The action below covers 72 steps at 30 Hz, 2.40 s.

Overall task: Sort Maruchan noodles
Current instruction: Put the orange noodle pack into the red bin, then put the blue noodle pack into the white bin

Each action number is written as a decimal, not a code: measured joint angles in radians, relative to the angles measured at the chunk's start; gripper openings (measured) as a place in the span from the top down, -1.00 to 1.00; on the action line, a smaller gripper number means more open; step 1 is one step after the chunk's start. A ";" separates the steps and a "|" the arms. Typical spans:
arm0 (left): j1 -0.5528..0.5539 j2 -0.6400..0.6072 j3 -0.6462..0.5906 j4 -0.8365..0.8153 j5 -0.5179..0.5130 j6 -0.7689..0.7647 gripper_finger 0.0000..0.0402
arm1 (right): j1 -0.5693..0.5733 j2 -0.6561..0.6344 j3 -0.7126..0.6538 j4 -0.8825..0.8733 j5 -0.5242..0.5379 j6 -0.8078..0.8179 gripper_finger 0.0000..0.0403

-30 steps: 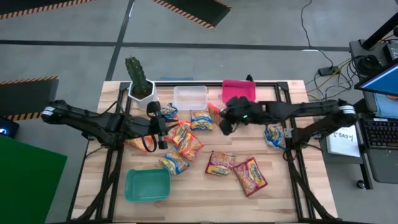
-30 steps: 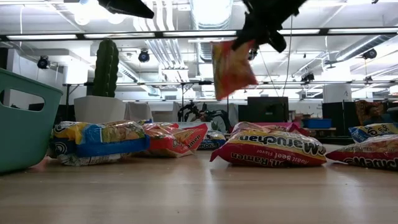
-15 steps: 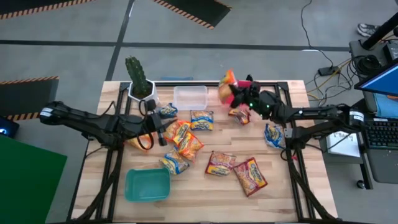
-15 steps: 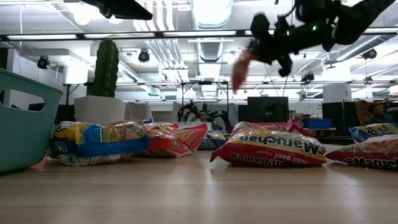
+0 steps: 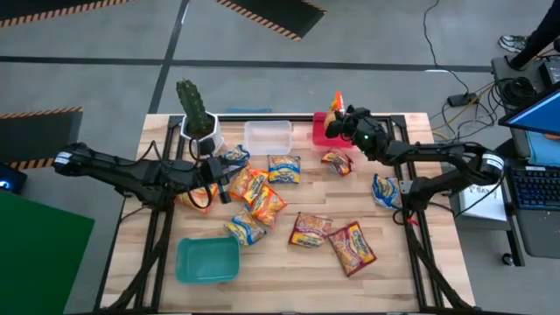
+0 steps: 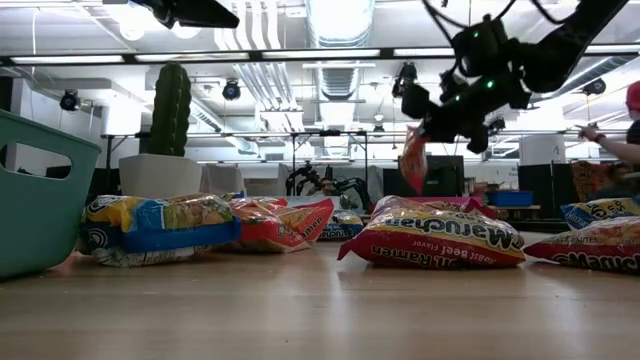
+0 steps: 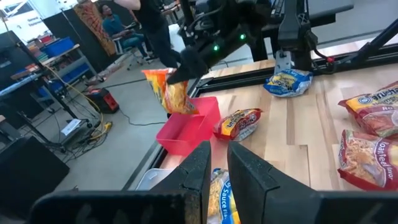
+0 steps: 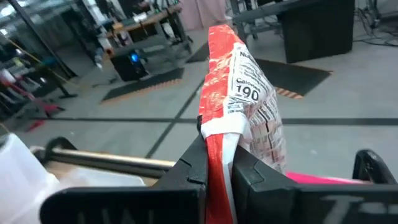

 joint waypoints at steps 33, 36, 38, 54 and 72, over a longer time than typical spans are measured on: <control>0.000 0.001 -0.001 -0.005 0.001 0.000 0.82 | -0.003 0.374 0.058 0.277 -0.119 0.005 0.62; 0.000 0.001 -0.001 -0.005 0.001 0.000 0.82 | -0.003 0.361 0.070 0.250 -0.137 0.013 0.53; 0.000 0.001 -0.001 -0.005 0.001 0.000 0.82 | -0.003 0.353 0.082 0.193 -0.137 0.015 0.50; 0.000 0.001 -0.001 -0.005 0.002 -0.027 0.82 | 0.004 0.282 0.201 -0.185 -0.168 0.064 0.47; 0.000 0.002 -0.001 -0.005 0.002 -0.079 0.82 | 0.048 -0.070 0.214 -0.519 -0.200 0.033 0.47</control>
